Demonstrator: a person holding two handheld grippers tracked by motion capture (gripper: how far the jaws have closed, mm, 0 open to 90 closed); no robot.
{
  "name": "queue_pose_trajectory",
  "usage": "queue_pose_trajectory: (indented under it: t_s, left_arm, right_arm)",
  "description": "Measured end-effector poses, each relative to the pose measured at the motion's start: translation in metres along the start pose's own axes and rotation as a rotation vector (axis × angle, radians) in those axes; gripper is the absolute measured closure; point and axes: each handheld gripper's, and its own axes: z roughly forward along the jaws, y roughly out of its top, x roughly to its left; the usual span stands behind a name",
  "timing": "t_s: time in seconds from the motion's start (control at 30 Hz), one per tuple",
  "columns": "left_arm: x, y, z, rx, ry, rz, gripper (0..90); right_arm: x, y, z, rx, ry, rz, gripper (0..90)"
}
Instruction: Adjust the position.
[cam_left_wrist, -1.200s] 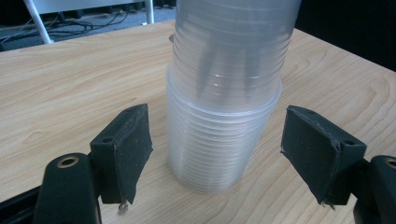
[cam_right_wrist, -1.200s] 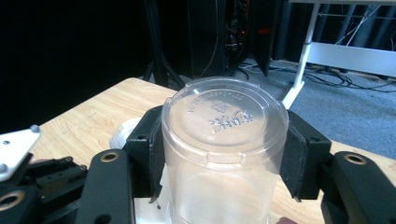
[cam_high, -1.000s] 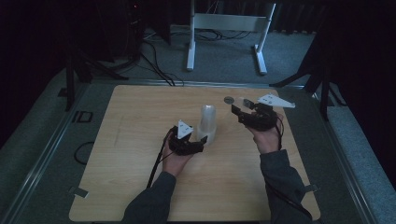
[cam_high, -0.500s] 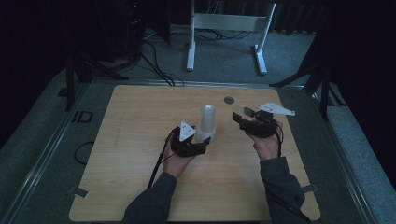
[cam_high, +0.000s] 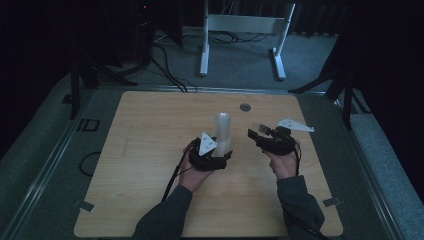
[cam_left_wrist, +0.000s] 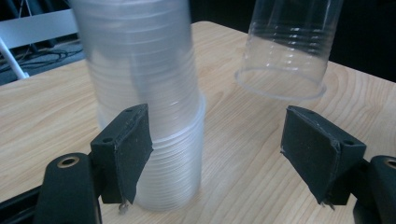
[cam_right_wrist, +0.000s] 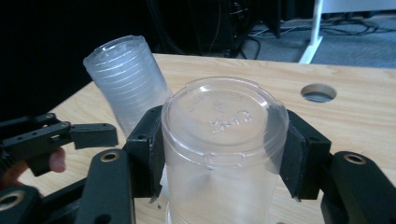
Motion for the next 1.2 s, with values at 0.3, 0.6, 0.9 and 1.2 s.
queue_pose_trajectory:
  t_s: [0.3,0.6,0.9,1.2]
  left_arm:
    - [-0.008,0.002,0.004,-0.006,-0.015,0.024,24.6]
    - [-0.013,0.004,0.008,-0.006,-0.032,0.039,24.4]
    - [-0.022,0.007,0.014,-0.022,-0.064,0.052,24.3]
    - [-0.029,0.01,0.019,-0.04,-0.084,0.054,24.1]
  right_arm:
    - [-0.001,-0.01,-0.001,-0.002,0.007,0.046,41.1]
    - [0.002,-0.017,0.0,-0.011,0.04,0.098,41.1]
    - [0.002,-0.019,0.0,-0.017,0.064,0.142,41.2]
    - [0.0,-0.022,0.001,-0.02,0.092,0.193,41.3]
